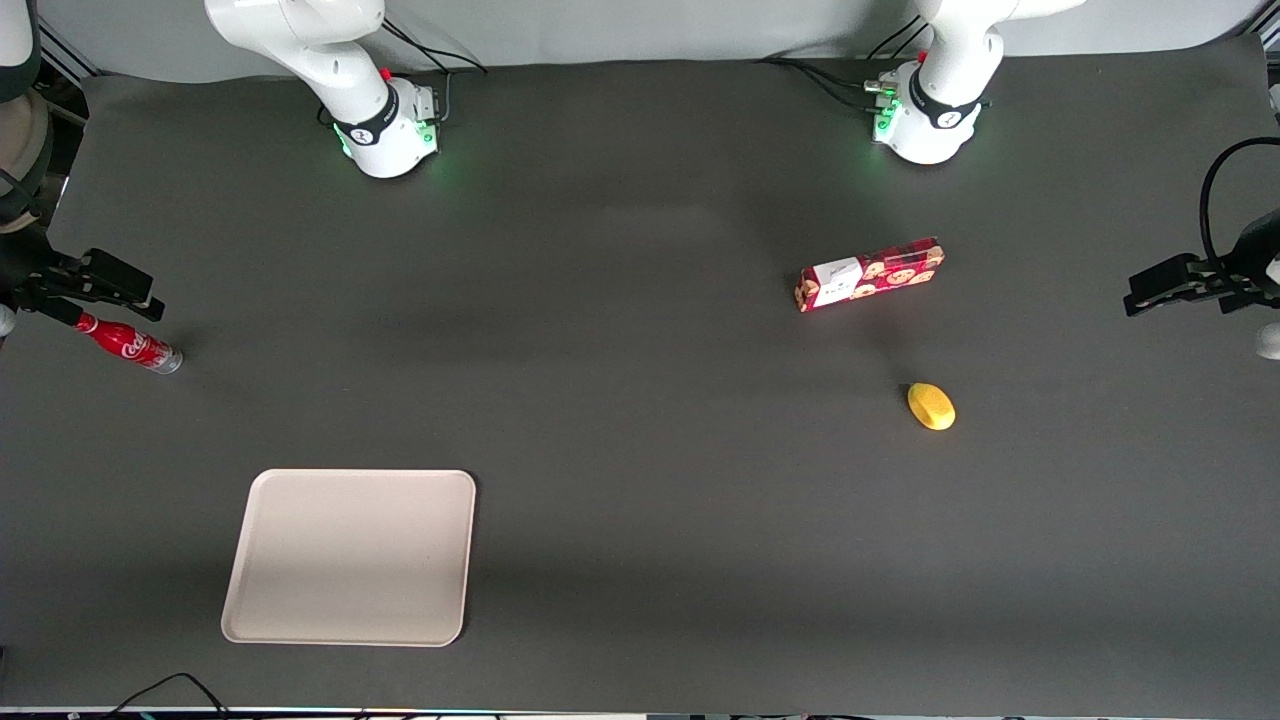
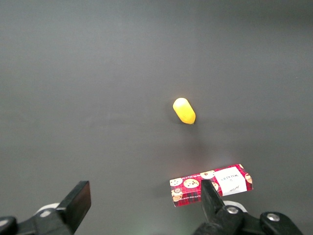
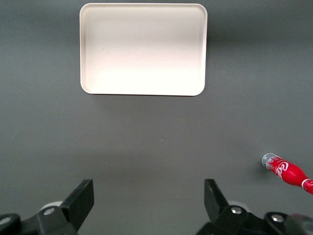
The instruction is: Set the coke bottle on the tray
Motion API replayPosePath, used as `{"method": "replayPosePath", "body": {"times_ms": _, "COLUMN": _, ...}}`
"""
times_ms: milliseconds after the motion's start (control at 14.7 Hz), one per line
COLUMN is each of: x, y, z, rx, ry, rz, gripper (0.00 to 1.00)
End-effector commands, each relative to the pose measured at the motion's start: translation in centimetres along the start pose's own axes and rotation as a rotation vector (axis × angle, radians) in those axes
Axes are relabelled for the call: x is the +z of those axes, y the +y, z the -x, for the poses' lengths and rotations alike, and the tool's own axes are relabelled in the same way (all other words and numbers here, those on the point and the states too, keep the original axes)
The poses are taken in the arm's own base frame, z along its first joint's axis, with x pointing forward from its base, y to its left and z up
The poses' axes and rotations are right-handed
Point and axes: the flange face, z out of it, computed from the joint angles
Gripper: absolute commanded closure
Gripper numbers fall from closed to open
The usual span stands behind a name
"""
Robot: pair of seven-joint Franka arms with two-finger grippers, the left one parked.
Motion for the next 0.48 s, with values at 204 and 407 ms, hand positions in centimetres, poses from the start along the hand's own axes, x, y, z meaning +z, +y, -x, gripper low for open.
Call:
{"method": "replayPosePath", "body": {"times_ms": 204, "x": 0.49, "y": 0.05, "z": -0.79, "rx": 0.02, "ry": -0.022, "rz": 0.009, "gripper": 0.0}}
{"method": "replayPosePath", "body": {"times_ms": 407, "x": 0.59, "y": -0.19, "z": -0.77, "rx": 0.012, "ry": -0.026, "rz": 0.019, "gripper": 0.0}}
